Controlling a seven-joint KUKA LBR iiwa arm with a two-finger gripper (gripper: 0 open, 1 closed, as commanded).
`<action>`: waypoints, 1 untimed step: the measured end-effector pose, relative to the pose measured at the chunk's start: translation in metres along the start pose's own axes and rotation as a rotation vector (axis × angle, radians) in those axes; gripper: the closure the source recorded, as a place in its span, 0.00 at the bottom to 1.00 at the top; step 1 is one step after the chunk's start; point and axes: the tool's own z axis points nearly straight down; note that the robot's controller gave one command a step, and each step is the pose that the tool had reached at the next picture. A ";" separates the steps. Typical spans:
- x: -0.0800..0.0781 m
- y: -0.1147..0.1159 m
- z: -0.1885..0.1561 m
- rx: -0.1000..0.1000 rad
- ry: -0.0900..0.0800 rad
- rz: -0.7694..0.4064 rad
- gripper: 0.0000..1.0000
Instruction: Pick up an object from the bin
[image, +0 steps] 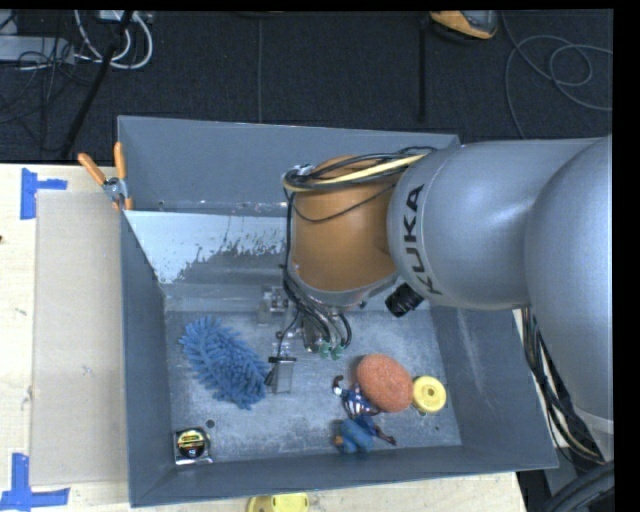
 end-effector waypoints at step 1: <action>-0.002 -0.001 -0.005 -0.001 -0.008 0.003 0.00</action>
Offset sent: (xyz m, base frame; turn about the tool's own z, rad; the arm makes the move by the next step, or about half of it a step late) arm 0.0135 0.0535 -0.0885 0.0631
